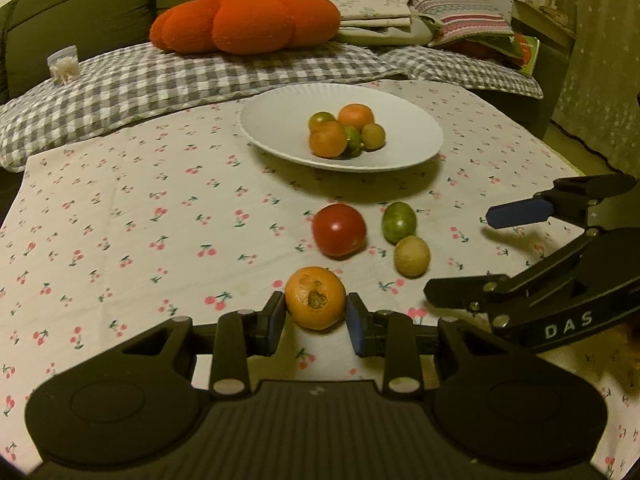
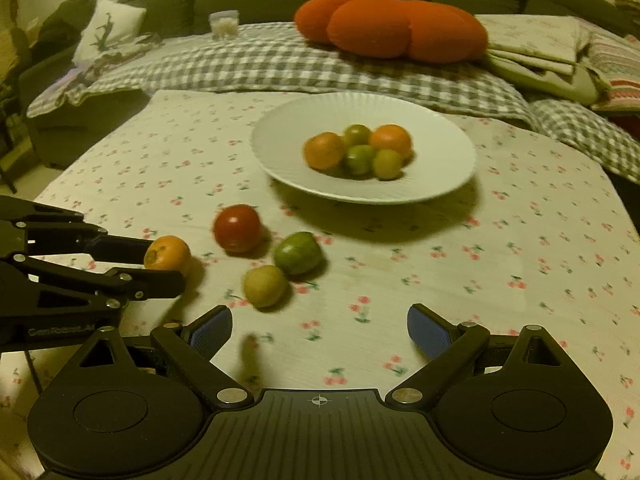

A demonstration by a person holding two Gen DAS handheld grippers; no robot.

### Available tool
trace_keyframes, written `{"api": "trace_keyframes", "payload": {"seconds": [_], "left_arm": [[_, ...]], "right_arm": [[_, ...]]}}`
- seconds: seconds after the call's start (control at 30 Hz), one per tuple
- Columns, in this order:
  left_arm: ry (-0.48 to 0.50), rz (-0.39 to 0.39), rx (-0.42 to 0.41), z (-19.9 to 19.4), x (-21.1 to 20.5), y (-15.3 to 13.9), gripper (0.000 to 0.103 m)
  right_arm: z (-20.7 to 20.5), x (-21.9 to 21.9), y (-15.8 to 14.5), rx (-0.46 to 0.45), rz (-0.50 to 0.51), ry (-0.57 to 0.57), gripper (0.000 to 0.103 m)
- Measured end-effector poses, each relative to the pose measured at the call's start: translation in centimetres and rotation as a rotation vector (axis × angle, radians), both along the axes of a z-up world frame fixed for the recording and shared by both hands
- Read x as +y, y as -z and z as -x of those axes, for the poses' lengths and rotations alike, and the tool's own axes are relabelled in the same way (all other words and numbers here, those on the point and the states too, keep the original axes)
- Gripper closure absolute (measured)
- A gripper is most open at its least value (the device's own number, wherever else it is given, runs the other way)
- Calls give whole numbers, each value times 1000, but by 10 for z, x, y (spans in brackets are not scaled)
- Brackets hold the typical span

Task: Organize fruits
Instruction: 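Grasp the pale yellow round fruit with the right tool, then carry both fruits onto the white plate and open both tools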

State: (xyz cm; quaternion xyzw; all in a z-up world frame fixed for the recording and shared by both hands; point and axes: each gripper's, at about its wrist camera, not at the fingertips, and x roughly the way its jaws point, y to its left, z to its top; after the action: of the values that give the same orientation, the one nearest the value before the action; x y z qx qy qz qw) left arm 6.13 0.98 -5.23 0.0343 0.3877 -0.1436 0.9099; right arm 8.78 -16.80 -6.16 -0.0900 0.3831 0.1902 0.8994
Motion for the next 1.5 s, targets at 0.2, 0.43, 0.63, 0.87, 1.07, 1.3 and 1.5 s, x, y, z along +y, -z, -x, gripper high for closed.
{"api": "trace_keyframes", "payload": {"seconds": [0.2,0.43,0.63,0.87,1.07,1.3,1.5], "left_arm": [[-13,0,2,2,9,-1,72],[-20,1,2,4,14,-1,72],[-21,2,3,4,16,-1,72],[-19,-2,4,6,15,-1,72],[-19,-2,3,5,15,-1,72],[-19,-1,2,5,15,-1,72],[-23,3,-8,4,14,-6,72]], "right_arm": [[-1,20,4,7,10,-36,10],[-4,32,7,34,-3,-58,32],[-6,36,7,46,-9,-66,60],[-8,35,6,36,-15,-58,72],[-11,30,5,45,-34,-34,81],[-8,29,2,36,-37,-37,81],[-7,27,-3,25,-45,-35,81]]}}
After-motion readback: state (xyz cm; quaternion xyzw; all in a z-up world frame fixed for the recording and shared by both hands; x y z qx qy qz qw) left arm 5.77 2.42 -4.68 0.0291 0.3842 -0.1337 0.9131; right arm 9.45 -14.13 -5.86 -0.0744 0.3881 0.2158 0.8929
